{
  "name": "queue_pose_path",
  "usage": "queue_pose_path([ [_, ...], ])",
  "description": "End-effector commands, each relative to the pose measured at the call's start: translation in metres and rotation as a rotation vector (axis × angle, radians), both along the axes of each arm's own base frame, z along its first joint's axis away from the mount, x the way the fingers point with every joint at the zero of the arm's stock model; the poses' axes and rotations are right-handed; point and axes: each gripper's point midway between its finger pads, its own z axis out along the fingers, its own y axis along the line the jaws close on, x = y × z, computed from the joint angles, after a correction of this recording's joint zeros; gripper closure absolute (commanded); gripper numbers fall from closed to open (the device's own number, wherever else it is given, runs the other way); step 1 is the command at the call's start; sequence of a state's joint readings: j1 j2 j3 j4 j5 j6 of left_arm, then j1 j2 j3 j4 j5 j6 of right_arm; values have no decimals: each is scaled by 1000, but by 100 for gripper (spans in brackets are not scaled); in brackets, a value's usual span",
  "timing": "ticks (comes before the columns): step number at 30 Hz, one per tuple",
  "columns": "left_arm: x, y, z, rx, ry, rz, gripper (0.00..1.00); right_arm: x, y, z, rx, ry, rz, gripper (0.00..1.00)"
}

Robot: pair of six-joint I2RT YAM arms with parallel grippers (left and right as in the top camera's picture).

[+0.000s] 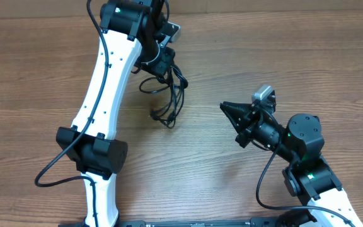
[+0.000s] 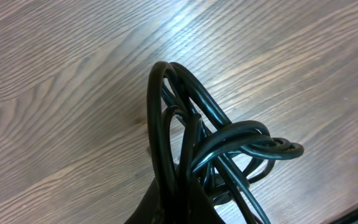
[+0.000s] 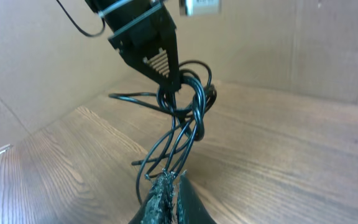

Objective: Untangle cables

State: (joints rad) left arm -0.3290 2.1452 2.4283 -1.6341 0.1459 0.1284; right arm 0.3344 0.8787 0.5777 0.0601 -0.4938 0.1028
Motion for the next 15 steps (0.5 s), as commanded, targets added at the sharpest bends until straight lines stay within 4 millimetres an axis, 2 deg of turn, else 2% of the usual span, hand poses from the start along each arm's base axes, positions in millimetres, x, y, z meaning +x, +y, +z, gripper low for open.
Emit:
queue_pose_path([
  [1,-8,-17,15,-86,-6,-15,96,0,0,8,5,-9,1,87],
  [2,-10,-21,16,-109,3,-24,96,1,0,6,3,-2,1,70],
  [4,-14,-31,19,-157,16,-59,96,2,0,3,-2,6,1,45],
  [6,-19,-39,21,-199,32,-76,96,5,0,-1,-10,15,-5,27],
  [9,-27,-52,23,-233,56,-107,96,8,1,-8,-33,17,-2,17],
  [15,-46,-79,22,-221,57,-217,96,18,0,-24,-56,56,-26,14],
])
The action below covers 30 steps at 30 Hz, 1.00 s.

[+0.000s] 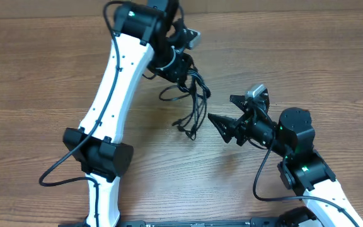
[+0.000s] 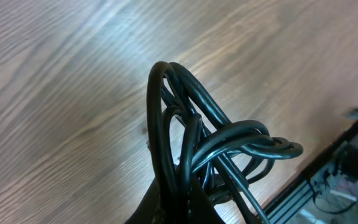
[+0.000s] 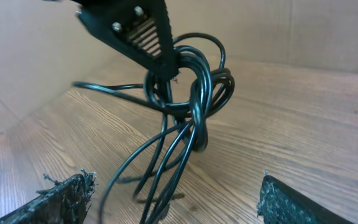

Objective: Untangle cables

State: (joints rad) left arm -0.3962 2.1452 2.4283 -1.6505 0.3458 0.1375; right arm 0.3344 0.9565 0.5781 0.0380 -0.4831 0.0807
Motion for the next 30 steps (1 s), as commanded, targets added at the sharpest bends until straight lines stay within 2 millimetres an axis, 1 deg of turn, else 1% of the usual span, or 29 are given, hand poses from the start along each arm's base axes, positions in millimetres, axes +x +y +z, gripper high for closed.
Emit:
queue_pose_path([
  [1,-21,-30,15,-48,-32,-116,96,9,-1,5,-7,-23,-20,15],
  [6,-35,-49,15,-49,-30,-169,96,15,-7,6,-17,-36,-69,24],
  [8,-39,-54,15,-49,-30,-184,96,17,-9,6,-20,-36,-80,30],
  [10,-42,-57,15,-49,-30,-195,96,18,-10,6,-22,-37,-88,42],
  [11,-43,-59,15,-49,-30,-199,96,19,-12,5,-27,-36,-101,53],
  [13,-43,-59,15,-49,-30,-201,96,22,-16,3,-37,-32,-129,71],
  [15,-43,-59,15,-49,-29,-201,96,23,-18,1,-46,-26,-147,85],
  [19,-44,-59,15,-48,-25,-201,96,23,-19,-1,-49,-19,-149,96],
  [24,-45,-60,15,-57,-21,-203,96,23,-19,-1,-49,-18,-149,96],
  [25,-46,-60,16,-61,-19,-204,96,23,-19,-1,-49,-18,-149,95],
  [26,-46,-61,16,-64,-17,-205,96,23,-19,-1,-50,-18,-149,87],
  [28,-48,-63,17,-80,-10,-208,96,23,-19,-1,-49,-18,-148,53],
  [29,-48,-65,18,-90,-6,-211,96,23,-19,-1,-49,-18,-148,46],
  [30,-49,-66,19,-99,-5,-213,96,23,-19,-2,-50,-15,-148,43],
])
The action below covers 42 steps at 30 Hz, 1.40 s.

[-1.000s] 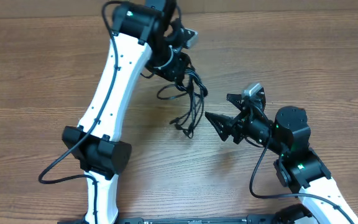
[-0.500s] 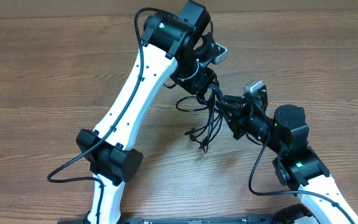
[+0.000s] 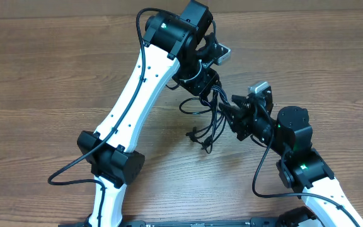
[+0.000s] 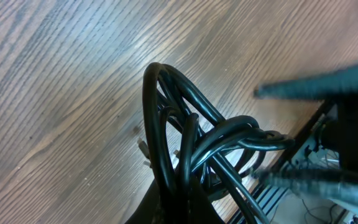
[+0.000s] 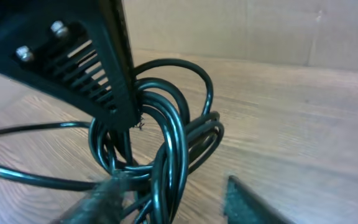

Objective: Untangle cables

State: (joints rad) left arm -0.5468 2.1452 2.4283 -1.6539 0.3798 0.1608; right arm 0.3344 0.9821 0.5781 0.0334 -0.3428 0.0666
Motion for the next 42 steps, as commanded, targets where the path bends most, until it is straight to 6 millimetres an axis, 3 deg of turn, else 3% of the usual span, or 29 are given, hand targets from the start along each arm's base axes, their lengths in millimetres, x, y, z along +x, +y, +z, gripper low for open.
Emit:
queue_pose_path([
  [1,-8,-9,17,-77,-7,-35,96,4,-2,10,6,-20,-18,42],
  [3,-10,-13,19,-99,3,-40,96,3,-2,8,3,-12,-18,43],
  [8,-11,-15,21,-115,12,-44,96,3,-3,7,1,-7,-18,88],
  [10,-11,-15,21,-115,12,-43,96,3,-3,7,2,-7,-18,95],
  [20,0,-5,15,-46,-41,-19,96,-7,6,15,35,-17,48,96],
  [26,24,17,8,67,-99,134,96,-20,11,31,65,-49,104,96],
  [42,55,55,10,62,-95,309,96,-40,16,47,95,-83,178,96],
])
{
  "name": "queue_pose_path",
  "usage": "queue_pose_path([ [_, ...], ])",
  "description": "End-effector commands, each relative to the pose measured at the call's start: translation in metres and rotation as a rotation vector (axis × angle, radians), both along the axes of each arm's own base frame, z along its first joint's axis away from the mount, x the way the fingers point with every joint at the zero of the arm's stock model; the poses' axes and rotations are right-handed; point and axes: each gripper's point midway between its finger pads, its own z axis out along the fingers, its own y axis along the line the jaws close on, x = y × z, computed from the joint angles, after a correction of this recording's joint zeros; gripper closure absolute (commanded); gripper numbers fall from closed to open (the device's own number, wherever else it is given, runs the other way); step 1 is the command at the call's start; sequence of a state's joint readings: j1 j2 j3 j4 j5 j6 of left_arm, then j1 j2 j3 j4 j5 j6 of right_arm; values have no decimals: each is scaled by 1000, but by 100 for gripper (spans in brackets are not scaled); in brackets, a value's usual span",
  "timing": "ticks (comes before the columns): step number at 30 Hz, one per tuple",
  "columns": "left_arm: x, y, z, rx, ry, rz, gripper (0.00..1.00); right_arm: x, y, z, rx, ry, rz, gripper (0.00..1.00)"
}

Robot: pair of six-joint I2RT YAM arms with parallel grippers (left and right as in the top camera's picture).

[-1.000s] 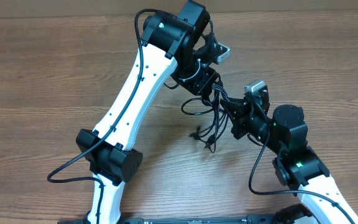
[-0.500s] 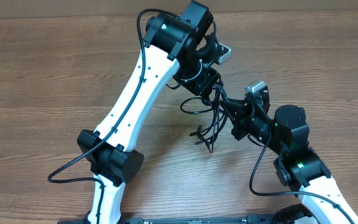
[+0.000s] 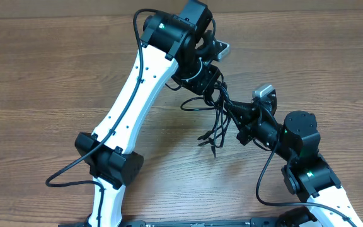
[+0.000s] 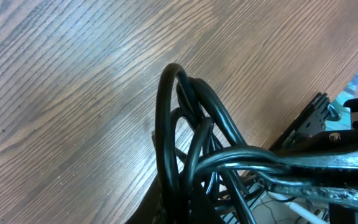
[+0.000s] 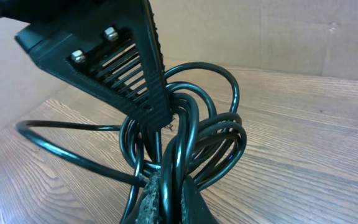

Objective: Untangle cables

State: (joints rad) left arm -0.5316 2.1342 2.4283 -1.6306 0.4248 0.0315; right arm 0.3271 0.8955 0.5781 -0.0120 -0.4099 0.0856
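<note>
A tangled bundle of black cables (image 3: 216,107) hangs above the wooden table near its middle, loose ends (image 3: 210,140) dangling below. My left gripper (image 3: 208,77) is shut on the bundle's top, its loops (image 4: 185,124) rising from the jaws in the left wrist view. My right gripper (image 3: 233,116) is shut on strands of the same bundle (image 5: 185,149) from the right, a little lower. In the right wrist view the left gripper's ribbed finger (image 5: 135,68) stands just behind the loops. One strand (image 5: 73,149) trails off to the left.
The brown wooden table (image 3: 36,75) stretches all around. The left arm's white link (image 3: 131,107) crosses the table's left middle. A cardboard wall (image 5: 278,31) stands behind the table in the right wrist view.
My right gripper, open around the bundle before, has shut on its strands. The bundle's loose ends have shifted slightly to the right. The left gripper still holds the top.
My left gripper held the bundle at the back left, the right gripper shut and apart. Then the bundle was nearer the middle and the right gripper stood open facing it. Later its open fingers were around the strands, and now they are shut on them.
</note>
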Motion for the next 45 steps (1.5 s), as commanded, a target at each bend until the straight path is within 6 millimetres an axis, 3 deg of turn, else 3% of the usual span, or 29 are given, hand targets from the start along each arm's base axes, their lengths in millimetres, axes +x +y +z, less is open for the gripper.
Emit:
queue_pose_path([
  [1,54,60,1,125,-134,194,96,-23,15,29,54,-66,138,96],
  [10,75,82,3,127,-154,306,96,-35,25,36,79,-86,227,96],
  [21,76,85,3,124,-146,314,96,-39,28,41,90,-101,263,96],
  [22,73,83,3,110,-134,307,96,-38,28,40,89,-99,260,94],
  [23,72,81,4,102,-126,303,95,-37,28,39,87,-97,253,82],
  [24,69,79,4,91,-115,298,96,-35,27,38,84,-94,243,62],
  [29,58,71,5,48,-66,259,96,-14,16,23,44,-59,126,32],
  [35,46,67,5,30,-31,210,96,3,13,2,-4,-24,78,26],
  [45,23,34,7,-2,-26,77,96,19,11,-13,-31,-3,33,21],
])
